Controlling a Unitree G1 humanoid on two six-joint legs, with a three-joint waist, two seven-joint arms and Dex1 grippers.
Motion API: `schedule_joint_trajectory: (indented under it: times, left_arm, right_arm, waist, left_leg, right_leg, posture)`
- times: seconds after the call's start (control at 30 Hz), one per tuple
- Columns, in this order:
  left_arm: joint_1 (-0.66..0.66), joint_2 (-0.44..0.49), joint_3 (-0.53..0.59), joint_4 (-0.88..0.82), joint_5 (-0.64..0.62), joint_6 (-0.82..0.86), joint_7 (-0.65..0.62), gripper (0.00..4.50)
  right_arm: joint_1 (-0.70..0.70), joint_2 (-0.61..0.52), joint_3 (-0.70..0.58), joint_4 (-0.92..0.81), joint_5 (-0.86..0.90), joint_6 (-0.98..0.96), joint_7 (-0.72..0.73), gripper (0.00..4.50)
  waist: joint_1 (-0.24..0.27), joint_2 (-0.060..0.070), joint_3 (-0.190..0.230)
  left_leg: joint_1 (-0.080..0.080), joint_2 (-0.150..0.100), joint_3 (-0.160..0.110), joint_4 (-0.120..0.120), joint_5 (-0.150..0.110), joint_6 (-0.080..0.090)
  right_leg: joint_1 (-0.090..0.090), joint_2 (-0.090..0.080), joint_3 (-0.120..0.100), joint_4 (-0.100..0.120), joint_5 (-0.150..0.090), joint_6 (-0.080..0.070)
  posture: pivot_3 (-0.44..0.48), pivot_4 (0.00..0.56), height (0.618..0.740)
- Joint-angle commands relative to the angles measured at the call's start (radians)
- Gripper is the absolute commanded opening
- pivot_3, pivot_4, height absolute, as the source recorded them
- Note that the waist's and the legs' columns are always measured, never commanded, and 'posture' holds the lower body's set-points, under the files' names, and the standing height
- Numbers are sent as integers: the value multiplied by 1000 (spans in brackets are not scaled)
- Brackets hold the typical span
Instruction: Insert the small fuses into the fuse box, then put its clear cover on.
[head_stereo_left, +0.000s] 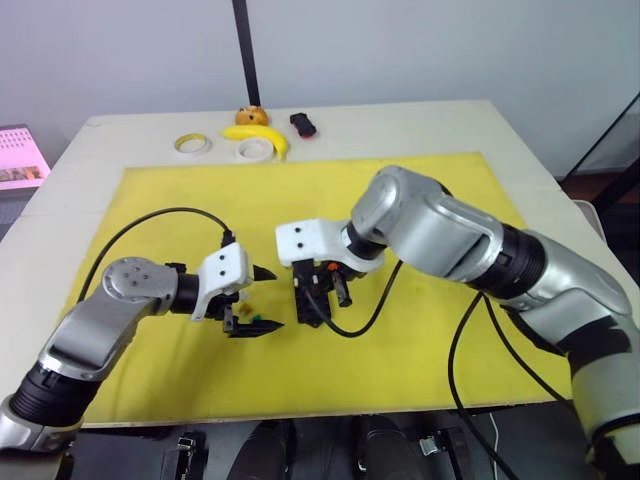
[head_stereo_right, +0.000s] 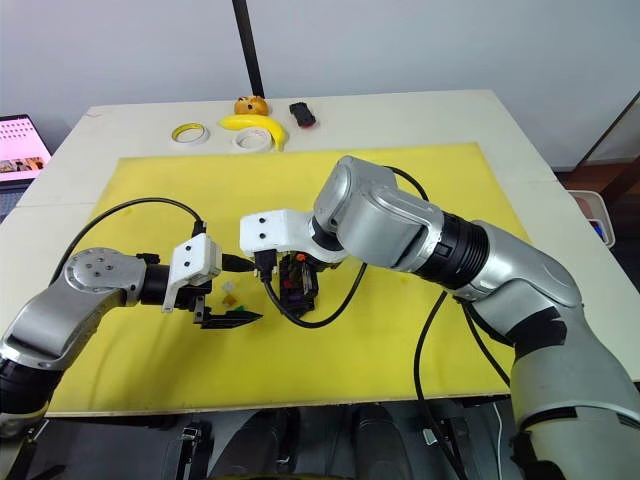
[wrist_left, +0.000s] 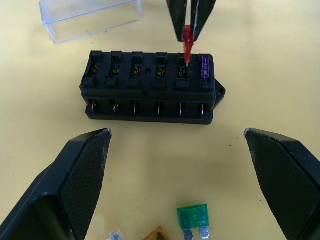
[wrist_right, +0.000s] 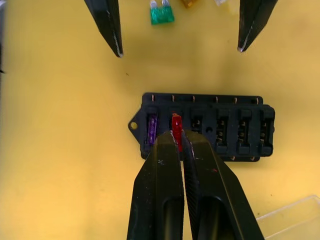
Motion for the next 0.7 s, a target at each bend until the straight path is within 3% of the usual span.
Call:
schedule_joint_trajectory:
  times: [0.03,0.7]
  left_arm:
    - [7,6,26,-30,-7,-12,4,4500]
    - [18,0,24,-44,-9,-10,21,4500]
  right_arm:
    - [-18,-3,-6,-6,-6,-22,-7,11]
    - [2,-11,38,8,-29,-68,-27,11]
  waist:
    - [0,0,0]
    - [0,0,0]
  left_leg:
    - [0,0,0,0,0,0]
    - [0,0,0,0,0,0]
  right_leg:
    - [0,0,0,0,0,0]
    - [0,0,0,0,0,0]
  posture:
    - [0,150,740]
    - [0,150,740]
